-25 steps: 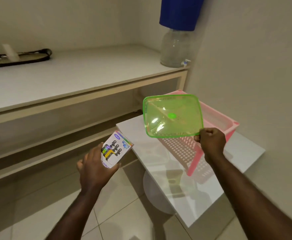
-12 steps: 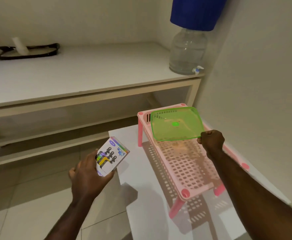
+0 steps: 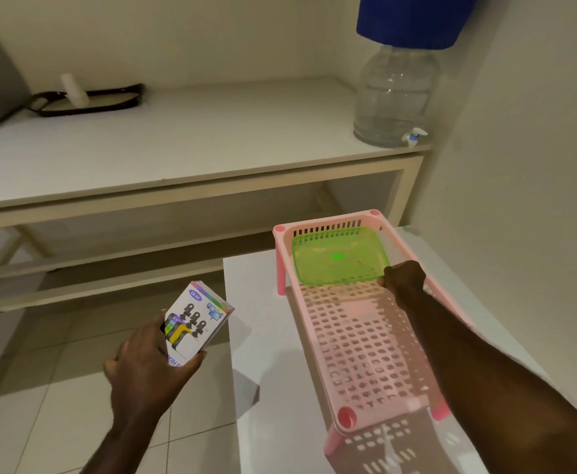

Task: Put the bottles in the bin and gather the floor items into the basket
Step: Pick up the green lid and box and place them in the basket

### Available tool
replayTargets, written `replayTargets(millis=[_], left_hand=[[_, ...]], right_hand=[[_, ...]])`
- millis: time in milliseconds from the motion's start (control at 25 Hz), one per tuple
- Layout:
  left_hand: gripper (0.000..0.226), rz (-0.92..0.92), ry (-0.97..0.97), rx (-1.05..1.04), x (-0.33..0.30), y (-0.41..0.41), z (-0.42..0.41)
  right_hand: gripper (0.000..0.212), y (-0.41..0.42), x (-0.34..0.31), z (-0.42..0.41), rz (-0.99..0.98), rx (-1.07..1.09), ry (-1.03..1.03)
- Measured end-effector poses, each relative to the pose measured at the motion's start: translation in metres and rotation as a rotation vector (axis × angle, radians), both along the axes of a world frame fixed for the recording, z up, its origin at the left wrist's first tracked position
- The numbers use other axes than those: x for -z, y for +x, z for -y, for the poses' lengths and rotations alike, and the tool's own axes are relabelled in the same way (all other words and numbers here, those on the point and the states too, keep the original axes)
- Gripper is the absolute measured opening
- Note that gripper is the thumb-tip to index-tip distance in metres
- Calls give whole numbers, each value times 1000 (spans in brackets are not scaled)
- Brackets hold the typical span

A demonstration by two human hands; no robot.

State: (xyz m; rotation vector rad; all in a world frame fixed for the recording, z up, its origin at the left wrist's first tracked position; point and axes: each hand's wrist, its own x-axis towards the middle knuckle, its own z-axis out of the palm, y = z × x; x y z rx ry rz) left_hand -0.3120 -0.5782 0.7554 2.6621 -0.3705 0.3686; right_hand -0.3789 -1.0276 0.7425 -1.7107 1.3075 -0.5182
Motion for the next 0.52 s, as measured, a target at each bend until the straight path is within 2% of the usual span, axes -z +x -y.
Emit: replayTargets(millis=[120, 240, 520], left_hand=[[82, 1, 6, -37, -3, -3, -3], [83, 0, 16, -53, -2, -6, -4], [82, -4, 35, -25, 1, -2, 15]], right_hand=[[9, 9, 6, 7, -59, -37, 21], [25, 15, 15, 11, -141, -57, 38], [39, 19, 31, 21, -249, -142, -8]])
